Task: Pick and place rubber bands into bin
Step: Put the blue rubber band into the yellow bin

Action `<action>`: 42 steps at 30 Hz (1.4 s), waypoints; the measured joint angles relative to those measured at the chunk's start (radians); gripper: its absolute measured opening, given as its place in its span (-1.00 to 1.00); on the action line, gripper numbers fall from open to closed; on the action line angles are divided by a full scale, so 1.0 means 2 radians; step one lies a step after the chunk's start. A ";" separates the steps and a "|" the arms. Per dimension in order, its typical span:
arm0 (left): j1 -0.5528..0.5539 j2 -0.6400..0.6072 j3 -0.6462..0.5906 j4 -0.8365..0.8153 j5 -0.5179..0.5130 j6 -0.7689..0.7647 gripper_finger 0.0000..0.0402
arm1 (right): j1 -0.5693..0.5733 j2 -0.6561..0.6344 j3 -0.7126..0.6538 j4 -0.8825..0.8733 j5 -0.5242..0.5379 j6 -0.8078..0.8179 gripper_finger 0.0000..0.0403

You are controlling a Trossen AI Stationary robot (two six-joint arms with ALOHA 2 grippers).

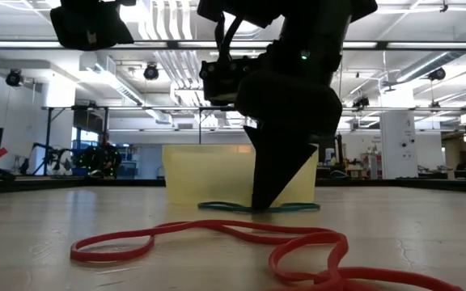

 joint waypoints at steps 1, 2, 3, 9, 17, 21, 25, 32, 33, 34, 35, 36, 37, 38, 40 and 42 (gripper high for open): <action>0.000 0.000 0.000 0.000 0.000 0.000 -0.11 | 0.000 0.000 -0.002 0.001 0.000 0.000 -0.68; 0.000 0.000 0.000 0.000 0.000 0.000 -0.11 | 0.000 0.000 -0.003 0.002 0.000 0.000 -0.70; 0.000 0.000 0.000 0.000 0.000 0.000 -0.11 | 0.000 0.000 -0.005 0.004 0.000 0.000 -0.72; 0.000 0.000 0.000 0.000 0.000 0.000 -0.11 | 0.000 -0.002 -0.018 0.010 -0.010 0.008 -0.83; 0.000 0.000 0.000 0.000 0.000 -0.001 -0.11 | 0.000 -0.002 -0.012 0.006 -0.021 0.009 -0.96; 0.000 0.000 0.000 0.002 0.000 -0.003 -0.11 | 0.002 -0.001 -0.005 0.003 -0.035 0.005 -0.96; 0.000 0.000 0.000 0.002 0.000 -0.003 -0.11 | 0.011 -0.001 0.007 -0.001 -0.042 0.003 -0.96; 0.000 0.000 0.000 0.002 0.000 -0.003 -0.11 | 0.029 -0.015 0.042 -0.012 -0.026 0.003 -0.96; 0.000 0.000 0.000 0.002 0.000 -0.003 -0.11 | 0.031 -0.019 0.046 -0.015 -0.017 0.004 -0.96; 0.000 0.000 0.000 0.002 0.000 -0.003 -0.11 | 0.032 -0.021 0.052 -0.020 -0.006 0.005 -0.96; 0.000 0.000 0.000 0.003 0.000 -0.003 -0.11 | 0.032 -0.022 0.060 -0.029 0.001 0.005 -0.96; 0.000 0.000 0.000 0.004 0.000 -0.003 -0.11 | 0.032 -0.024 0.068 -0.040 0.008 0.005 -0.96; 0.000 0.000 0.000 0.004 0.000 -0.003 -0.11 | 0.033 -0.025 0.077 -0.051 0.015 0.004 -0.96; 0.000 0.000 0.000 0.005 0.000 -0.003 -0.11 | 0.033 -0.026 0.087 -0.061 0.024 0.003 -0.96; 0.000 0.000 0.000 0.010 0.000 -0.003 -0.11 | 0.032 -0.027 0.109 -0.078 0.044 -0.009 -0.96; 0.000 0.000 0.000 0.013 0.000 -0.003 -0.11 | 0.032 -0.027 0.130 -0.096 0.065 -0.026 -0.96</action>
